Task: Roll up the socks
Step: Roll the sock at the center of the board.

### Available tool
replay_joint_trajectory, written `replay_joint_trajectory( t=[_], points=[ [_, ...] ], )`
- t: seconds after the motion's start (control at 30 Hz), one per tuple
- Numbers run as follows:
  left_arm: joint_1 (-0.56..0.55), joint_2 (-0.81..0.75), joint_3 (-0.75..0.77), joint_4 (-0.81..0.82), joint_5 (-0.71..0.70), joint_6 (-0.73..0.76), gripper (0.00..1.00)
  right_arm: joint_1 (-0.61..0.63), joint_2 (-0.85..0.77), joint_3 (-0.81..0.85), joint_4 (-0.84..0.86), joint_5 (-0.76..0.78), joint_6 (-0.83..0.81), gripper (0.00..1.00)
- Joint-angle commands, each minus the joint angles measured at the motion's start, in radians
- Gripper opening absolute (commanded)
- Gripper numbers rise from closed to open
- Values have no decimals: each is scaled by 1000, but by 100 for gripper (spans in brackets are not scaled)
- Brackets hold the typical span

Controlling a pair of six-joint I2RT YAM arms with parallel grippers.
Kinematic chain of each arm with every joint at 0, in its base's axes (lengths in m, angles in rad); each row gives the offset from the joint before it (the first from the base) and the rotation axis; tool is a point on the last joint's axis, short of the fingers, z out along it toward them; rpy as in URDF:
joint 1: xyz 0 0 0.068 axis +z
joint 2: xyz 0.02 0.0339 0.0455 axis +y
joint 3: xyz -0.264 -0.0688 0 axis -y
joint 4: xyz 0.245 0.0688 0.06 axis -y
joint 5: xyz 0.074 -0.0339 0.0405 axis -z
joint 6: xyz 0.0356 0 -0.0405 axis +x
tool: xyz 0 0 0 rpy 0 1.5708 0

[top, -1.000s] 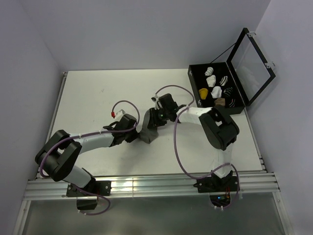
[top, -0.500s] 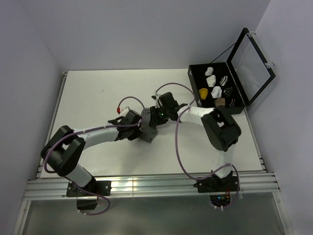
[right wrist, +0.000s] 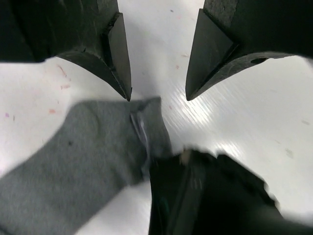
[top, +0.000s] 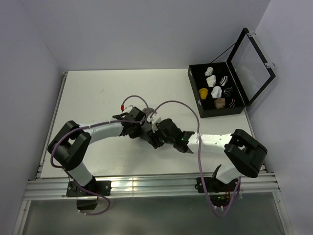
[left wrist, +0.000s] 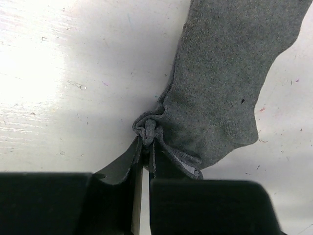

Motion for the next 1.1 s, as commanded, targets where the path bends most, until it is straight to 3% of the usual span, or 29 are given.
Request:
replay_joint_trajectory(
  t=[0.0,0.37,0.93,1.07],
  points=[
    [-4,20,32,-38,12,22,0,62,-48,-68,139,166,-82,56],
    [5,29,39,-29,37,43,0,127,52,-45,216,205,-161,54],
    [16,32,41,-24,57,51,0,138,185,63,157,185,-193,51],
    [25,25,33,-16,67,49,1,138,249,115,70,144,-176,49]
  ],
)
